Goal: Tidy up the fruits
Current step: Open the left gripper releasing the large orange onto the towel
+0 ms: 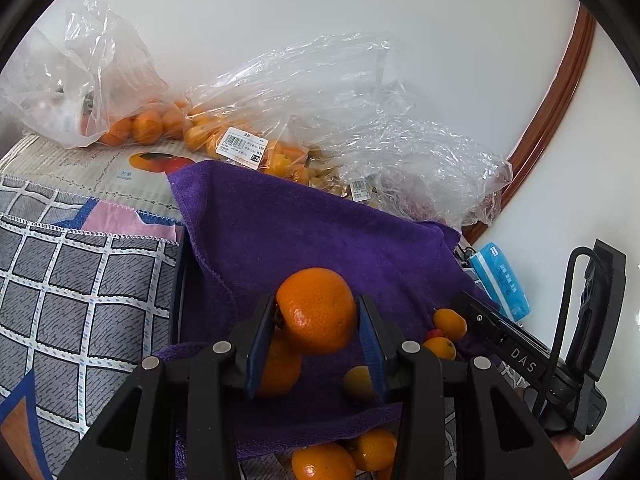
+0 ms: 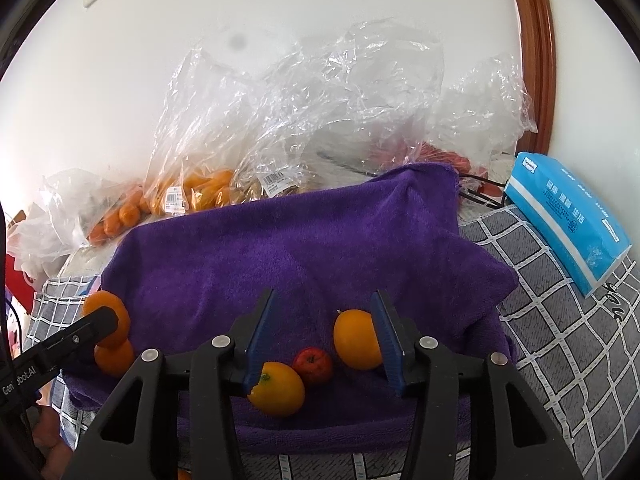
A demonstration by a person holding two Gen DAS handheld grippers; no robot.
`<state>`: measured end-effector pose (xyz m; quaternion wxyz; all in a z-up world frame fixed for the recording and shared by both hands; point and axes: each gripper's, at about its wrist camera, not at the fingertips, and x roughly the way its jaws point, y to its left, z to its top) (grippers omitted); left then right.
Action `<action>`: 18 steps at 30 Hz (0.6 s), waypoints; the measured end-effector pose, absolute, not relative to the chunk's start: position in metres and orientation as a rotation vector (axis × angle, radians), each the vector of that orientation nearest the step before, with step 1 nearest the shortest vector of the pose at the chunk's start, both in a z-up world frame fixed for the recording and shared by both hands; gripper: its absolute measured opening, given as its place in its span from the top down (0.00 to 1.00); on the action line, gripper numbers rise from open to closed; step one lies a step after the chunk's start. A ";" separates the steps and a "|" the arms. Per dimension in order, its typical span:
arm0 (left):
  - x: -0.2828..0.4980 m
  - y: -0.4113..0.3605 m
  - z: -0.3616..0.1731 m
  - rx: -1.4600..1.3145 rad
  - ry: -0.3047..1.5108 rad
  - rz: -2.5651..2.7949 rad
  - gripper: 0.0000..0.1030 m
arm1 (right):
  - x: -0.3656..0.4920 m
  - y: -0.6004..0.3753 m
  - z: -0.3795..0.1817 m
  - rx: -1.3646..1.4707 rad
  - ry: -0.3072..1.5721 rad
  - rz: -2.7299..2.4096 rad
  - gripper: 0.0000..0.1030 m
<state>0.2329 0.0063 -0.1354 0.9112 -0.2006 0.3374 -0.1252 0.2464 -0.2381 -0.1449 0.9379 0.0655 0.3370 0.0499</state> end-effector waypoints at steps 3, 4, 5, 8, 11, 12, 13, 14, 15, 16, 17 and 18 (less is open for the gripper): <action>0.231 0.007 -0.133 -0.422 0.683 -0.275 0.54 | 0.246 -0.239 -0.145 0.136 0.687 0.103 0.52; 0.230 0.006 -0.132 -0.420 0.676 -0.283 0.53 | 0.247 -0.239 -0.145 0.137 0.687 0.102 0.52; 0.229 0.006 -0.132 -0.419 0.674 -0.287 0.52 | 0.247 -0.239 -0.145 0.137 0.686 0.102 0.52; 0.228 0.003 -0.130 -0.408 0.670 -0.298 0.51 | 0.247 -0.239 -0.145 0.134 0.688 0.099 0.52; 0.227 0.001 -0.130 -0.395 0.667 -0.300 0.49 | 0.247 -0.239 -0.145 0.137 0.686 0.100 0.51; 0.227 0.001 -0.130 -0.395 0.668 -0.300 0.48 | 0.247 -0.240 -0.145 0.138 0.685 0.099 0.51; 0.227 0.001 -0.130 -0.398 0.668 -0.301 0.47 | 0.247 -0.240 -0.145 0.138 0.683 0.099 0.48; 0.227 0.001 -0.130 -0.402 0.667 -0.302 0.46 | 0.247 -0.241 -0.144 0.139 0.680 0.097 0.47; 0.227 0.001 -0.129 -0.405 0.666 -0.301 0.45 | 0.246 -0.241 -0.144 0.140 0.677 0.094 0.47; 0.226 0.002 -0.129 -0.407 0.663 -0.300 0.45 | 0.246 -0.241 -0.143 0.141 0.674 0.091 0.46; 0.226 0.002 -0.129 -0.408 0.659 -0.298 0.44 | 0.245 -0.241 -0.143 0.142 0.672 0.089 0.46; 0.225 0.003 -0.129 -0.409 0.657 -0.296 0.44 | 0.245 -0.241 -0.142 0.142 0.670 0.089 0.45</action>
